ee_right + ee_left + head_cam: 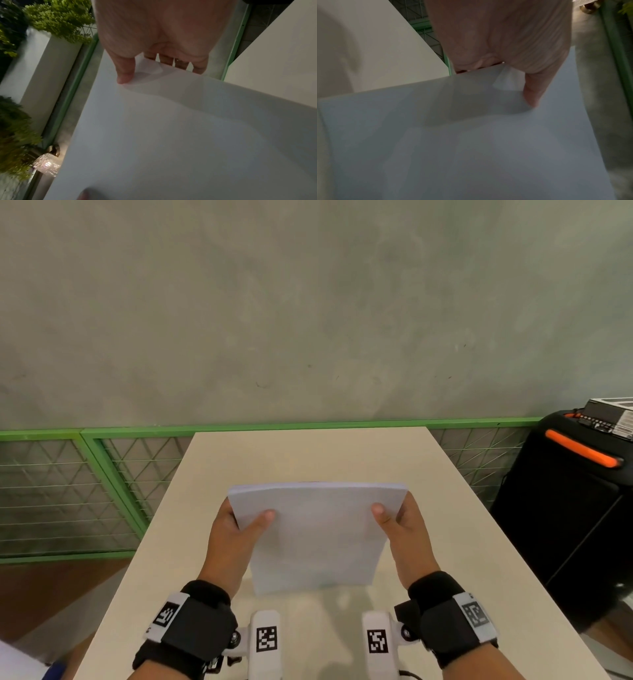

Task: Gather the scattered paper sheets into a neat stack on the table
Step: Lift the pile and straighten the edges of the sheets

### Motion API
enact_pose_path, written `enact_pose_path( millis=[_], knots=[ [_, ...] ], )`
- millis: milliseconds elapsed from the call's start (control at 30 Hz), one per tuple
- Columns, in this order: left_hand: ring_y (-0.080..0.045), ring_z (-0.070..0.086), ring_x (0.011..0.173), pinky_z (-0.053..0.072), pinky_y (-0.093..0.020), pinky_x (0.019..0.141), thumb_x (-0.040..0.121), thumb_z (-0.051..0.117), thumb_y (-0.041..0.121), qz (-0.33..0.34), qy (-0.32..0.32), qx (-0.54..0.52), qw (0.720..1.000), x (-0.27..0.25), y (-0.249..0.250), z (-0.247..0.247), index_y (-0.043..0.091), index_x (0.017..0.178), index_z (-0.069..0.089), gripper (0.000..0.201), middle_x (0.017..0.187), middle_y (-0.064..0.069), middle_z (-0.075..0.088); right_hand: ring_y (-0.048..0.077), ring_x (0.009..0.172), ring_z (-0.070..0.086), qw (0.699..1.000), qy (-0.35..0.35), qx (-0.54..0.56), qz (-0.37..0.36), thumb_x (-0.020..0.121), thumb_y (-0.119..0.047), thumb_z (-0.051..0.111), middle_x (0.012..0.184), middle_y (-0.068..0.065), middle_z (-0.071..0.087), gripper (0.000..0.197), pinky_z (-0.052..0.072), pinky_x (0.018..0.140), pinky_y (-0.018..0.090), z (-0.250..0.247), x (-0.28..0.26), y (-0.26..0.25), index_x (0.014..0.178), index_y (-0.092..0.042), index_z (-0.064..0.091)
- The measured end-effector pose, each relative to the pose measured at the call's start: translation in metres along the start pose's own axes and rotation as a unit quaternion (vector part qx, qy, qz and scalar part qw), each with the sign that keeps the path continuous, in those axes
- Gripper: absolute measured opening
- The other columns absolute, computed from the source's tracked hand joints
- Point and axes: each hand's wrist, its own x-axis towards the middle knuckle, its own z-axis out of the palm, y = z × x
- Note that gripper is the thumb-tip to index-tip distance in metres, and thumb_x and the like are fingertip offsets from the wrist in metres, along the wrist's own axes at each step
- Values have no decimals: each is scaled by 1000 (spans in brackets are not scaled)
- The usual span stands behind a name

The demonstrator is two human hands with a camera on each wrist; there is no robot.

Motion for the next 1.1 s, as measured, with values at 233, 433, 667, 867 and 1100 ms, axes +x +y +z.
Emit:
enact_pose_path(
  millis=[233, 433, 667, 867, 1100],
  knots=[
    [-20, 64, 92, 49, -29, 74, 55, 75, 29, -35, -16, -5, 999, 2, -7, 2, 20, 107, 59, 55, 103, -3, 68, 21, 93, 66, 998, -39, -3, 51, 55, -39, 72, 104, 5, 69, 56, 53, 76, 30, 3, 2, 16, 106, -19, 60],
    [-24, 62, 85, 48, -28, 68, 68, 66, 16, -63, 5, -12, 998, 2, -5, 6, 21, 91, 63, 24, 92, -2, 69, 30, 92, 63, 997, 4, -29, 75, 64, -20, 63, 92, 5, 68, 23, 51, 87, 46, 7, 3, 17, 86, -26, 62],
    [-20, 63, 83, 49, -29, 70, 67, 76, 19, -26, 26, -30, 999, -2, 13, 8, 16, 98, 62, 34, 95, -3, 67, 20, 85, 67, 1000, -11, 5, 23, 72, -15, 72, 95, 3, 70, 27, 52, 70, 28, 1, -3, 1, 95, -25, 62],
    [-15, 52, 73, 40, -26, 62, 74, 66, 37, -25, 77, -25, 996, -3, 34, 16, 19, 80, 58, 20, 80, 2, 58, 16, 84, 67, 1000, -20, -8, 22, 50, -32, 77, 95, 1, 70, 47, 53, 70, 28, 3, 1, 1, 93, -26, 61],
    [-19, 40, 70, 30, -29, 58, 88, 49, 20, -52, 117, -5, 992, 2, 44, 27, 6, 77, 51, 18, 73, -2, 45, 0, 68, 69, 998, -36, -7, 46, 58, -18, 73, 86, -5, 71, 35, 53, 57, 18, -2, -2, 9, 90, -25, 63]
  ],
)
